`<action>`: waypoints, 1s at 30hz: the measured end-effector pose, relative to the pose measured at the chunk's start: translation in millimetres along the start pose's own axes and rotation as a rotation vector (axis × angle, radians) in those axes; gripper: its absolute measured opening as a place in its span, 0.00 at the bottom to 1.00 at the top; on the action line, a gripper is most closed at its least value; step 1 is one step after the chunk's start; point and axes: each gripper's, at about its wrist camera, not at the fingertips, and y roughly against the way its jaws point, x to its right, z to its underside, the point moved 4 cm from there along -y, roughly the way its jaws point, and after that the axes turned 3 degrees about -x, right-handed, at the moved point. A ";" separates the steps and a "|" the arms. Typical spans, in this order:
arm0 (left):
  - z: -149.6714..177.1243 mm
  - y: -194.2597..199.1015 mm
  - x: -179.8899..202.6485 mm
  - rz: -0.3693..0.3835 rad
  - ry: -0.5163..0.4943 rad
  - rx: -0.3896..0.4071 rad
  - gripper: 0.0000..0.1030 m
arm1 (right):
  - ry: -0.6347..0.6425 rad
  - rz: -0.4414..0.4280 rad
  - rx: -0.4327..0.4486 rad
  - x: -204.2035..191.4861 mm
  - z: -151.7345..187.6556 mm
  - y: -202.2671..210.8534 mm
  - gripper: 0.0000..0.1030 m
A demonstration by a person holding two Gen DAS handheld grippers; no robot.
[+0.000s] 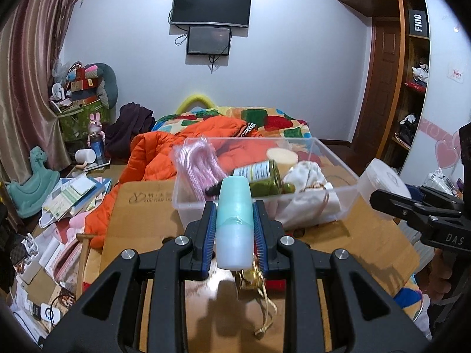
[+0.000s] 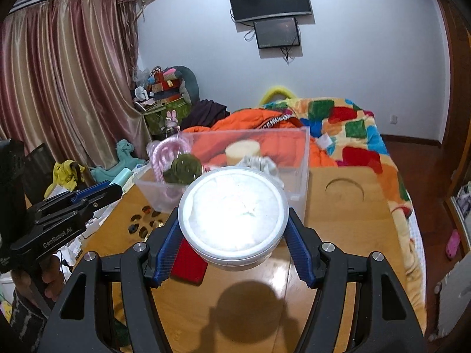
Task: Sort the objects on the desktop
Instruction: 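Lift and carry the mint tube and white container over the box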
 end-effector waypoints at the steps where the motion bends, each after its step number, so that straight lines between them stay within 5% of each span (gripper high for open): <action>1: -3.7 -0.6 0.0 0.006 -0.002 0.001 0.24 | 0.008 0.005 0.005 -0.1 -3.6 0.5 0.61; 19: -60.8 -36.0 4.0 0.123 0.004 -0.008 0.24 | 0.048 0.058 0.003 24.7 -52.0 -37.7 0.61; 30: -71.3 -77.8 -0.1 0.114 0.006 -0.084 0.24 | 0.031 0.079 -0.051 46.1 -64.3 -76.8 0.61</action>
